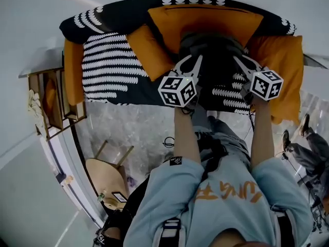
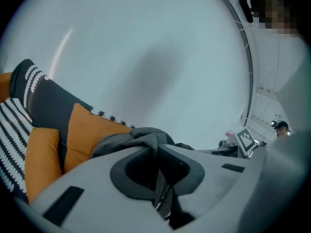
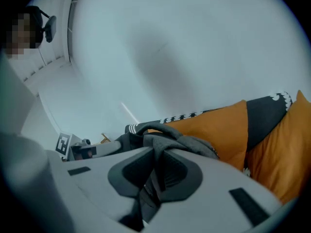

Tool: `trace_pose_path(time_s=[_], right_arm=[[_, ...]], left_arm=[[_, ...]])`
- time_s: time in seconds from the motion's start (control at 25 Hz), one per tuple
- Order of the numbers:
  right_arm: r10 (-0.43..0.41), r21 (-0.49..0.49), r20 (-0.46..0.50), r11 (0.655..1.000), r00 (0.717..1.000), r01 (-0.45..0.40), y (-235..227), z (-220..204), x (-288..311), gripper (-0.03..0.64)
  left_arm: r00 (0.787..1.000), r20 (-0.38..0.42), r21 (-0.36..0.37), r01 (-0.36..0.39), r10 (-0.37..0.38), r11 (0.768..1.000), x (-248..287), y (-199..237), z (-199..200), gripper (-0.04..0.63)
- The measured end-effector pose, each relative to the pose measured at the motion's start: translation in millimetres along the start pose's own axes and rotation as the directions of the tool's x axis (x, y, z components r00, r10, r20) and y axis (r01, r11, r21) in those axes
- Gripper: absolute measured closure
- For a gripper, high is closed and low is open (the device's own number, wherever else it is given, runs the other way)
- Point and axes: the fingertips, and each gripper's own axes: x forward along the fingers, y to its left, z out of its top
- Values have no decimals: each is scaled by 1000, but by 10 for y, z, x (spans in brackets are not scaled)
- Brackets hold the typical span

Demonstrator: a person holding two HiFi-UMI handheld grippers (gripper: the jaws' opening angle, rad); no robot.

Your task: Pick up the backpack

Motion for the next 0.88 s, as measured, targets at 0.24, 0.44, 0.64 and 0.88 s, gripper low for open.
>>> trace_pose_path(time_s=[0.24, 0.44, 0.64, 0.88], right_arm=[[-2, -64, 16, 998, 1000, 3, 248, -9, -319, 566], [23, -143, 49, 990, 999, -16, 460, -12, -627, 566], [55, -261, 129, 965, 990, -20, 740, 160, -997, 568], [61, -332, 150, 943, 987, -8, 792, 136, -1334, 568]], left_arm=[[1000, 12, 63, -29, 29, 998, -336, -221, 102, 551], [998, 61, 82, -30, 25, 996, -627, -491, 107, 551], [992, 124, 151, -17, -1, 988, -905, -848, 249, 551], [989, 150, 191, -30, 2, 981, -990, -1132, 170, 551]])
